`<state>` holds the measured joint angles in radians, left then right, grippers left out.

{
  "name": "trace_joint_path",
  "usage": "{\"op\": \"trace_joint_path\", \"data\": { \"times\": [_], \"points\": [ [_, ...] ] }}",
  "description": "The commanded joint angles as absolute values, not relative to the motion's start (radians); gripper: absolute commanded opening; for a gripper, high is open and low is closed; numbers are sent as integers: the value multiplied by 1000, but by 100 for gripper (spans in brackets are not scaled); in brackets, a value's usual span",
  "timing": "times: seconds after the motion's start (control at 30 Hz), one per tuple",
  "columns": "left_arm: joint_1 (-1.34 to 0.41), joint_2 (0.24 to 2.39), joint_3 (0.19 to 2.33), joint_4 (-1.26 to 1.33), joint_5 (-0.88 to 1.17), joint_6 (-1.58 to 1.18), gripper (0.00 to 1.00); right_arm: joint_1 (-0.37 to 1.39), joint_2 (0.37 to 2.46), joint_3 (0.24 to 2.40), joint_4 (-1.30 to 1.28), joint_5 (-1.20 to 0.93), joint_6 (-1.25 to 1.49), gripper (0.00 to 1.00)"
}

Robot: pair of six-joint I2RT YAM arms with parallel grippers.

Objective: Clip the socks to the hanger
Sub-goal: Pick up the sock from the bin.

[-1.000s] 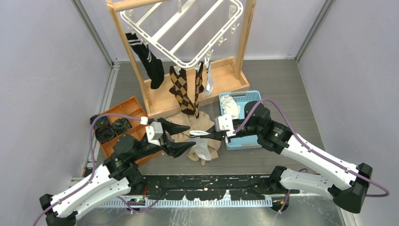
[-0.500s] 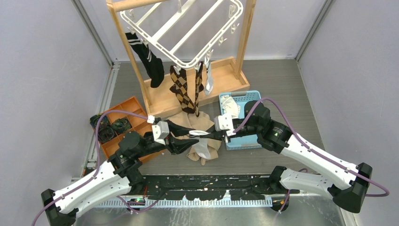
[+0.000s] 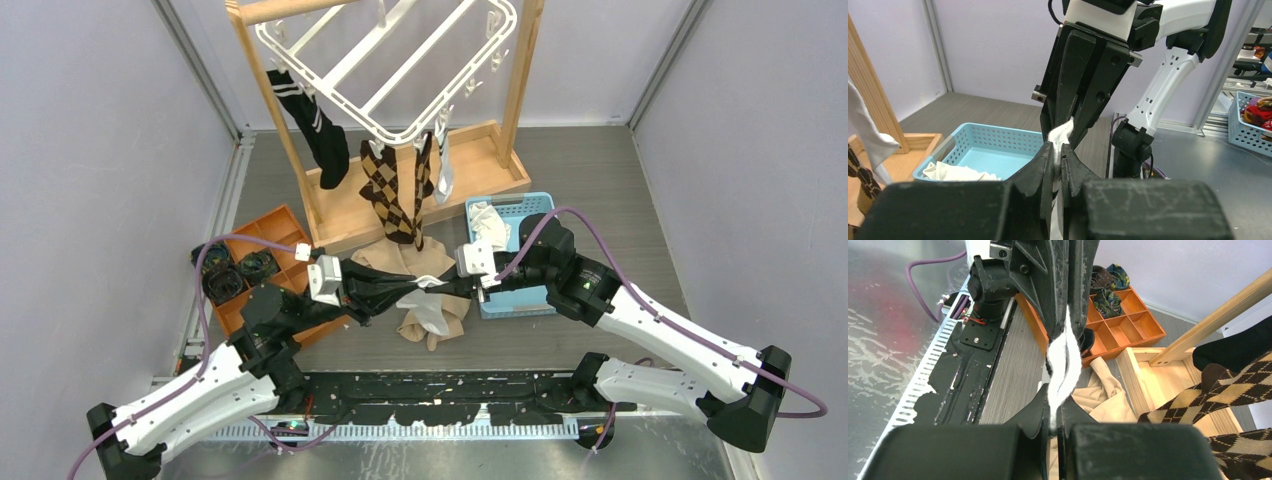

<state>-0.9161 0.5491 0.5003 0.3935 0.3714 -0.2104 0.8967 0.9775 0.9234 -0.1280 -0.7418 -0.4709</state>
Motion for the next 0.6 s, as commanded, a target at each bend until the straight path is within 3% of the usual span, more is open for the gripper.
{"op": "trace_joint_path", "data": {
  "times": [0.0, 0.23, 0.57],
  "points": [
    [-916, 553, 496, 452, 370, -236, 16, 901, 970, 957, -74, -736, -445, 3],
    [-916, 472, 469, 413, 332, -226, 42, 900, 966, 954, -63, -728, -437, 4],
    [-916, 510, 476, 438, 363, -228, 34, 900, 975, 960, -46, -743, -420, 4]
  ]
}}
